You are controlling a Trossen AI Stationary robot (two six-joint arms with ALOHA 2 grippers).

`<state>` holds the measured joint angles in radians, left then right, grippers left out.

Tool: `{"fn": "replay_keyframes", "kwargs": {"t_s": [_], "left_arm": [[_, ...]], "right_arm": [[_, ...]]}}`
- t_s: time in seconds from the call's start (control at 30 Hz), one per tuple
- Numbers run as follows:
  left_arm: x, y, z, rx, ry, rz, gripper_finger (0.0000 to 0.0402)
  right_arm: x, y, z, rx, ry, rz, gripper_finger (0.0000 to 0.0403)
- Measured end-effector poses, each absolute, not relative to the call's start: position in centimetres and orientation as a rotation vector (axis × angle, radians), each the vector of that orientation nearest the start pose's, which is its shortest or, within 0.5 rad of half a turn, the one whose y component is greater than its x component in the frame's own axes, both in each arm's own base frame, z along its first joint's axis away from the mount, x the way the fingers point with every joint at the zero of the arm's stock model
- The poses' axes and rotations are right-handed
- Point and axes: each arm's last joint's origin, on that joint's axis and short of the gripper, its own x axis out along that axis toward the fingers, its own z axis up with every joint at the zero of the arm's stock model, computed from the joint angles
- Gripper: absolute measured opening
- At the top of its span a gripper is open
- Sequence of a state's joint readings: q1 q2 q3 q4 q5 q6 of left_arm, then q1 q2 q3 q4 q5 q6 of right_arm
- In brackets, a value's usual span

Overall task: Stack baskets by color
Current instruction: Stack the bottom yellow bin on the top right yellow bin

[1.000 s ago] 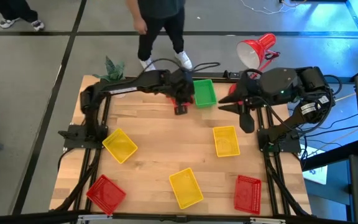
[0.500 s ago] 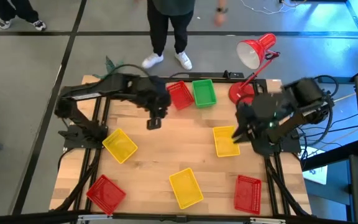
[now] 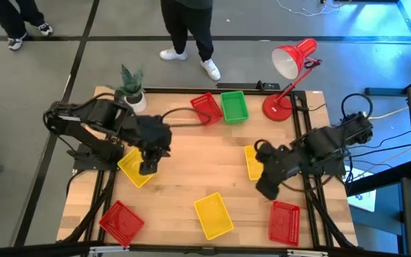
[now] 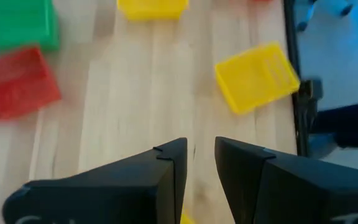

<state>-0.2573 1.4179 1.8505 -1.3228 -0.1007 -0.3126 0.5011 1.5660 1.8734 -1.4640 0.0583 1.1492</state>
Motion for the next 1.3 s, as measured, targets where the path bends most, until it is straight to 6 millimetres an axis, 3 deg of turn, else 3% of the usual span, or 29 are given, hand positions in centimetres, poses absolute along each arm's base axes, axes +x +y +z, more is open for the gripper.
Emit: {"fn": "replay_keyframes", "kwargs": {"t_s": [0.37,0.6,0.83,1.03,1.3], "left_arm": [[21.0,-7.6,45.3,-0.172,0.856,0.053,0.0074],[20.7,-8.2,45.3,-0.157,0.856,0.033,0.0074],[20.7,-8.2,45.3,-0.156,0.856,0.031,0.0074],[20.7,-8.2,45.3,-0.157,0.857,0.03,0.0074],[20.7,-8.2,45.3,-0.156,0.857,0.029,0.0074]], "right_arm": [[28.2,14.8,35.1,0.842,1.009,-0.285,0.0081],[30.6,16.2,31.1,0.831,1.069,-0.298,0.0052],[32.4,16.9,28.0,0.742,1.186,-0.25,0.0049],[33.8,16.0,27.1,0.75,1.26,-0.138,0.0071],[34.4,15.3,26.5,0.82,1.251,-0.209,0.0113]]}}
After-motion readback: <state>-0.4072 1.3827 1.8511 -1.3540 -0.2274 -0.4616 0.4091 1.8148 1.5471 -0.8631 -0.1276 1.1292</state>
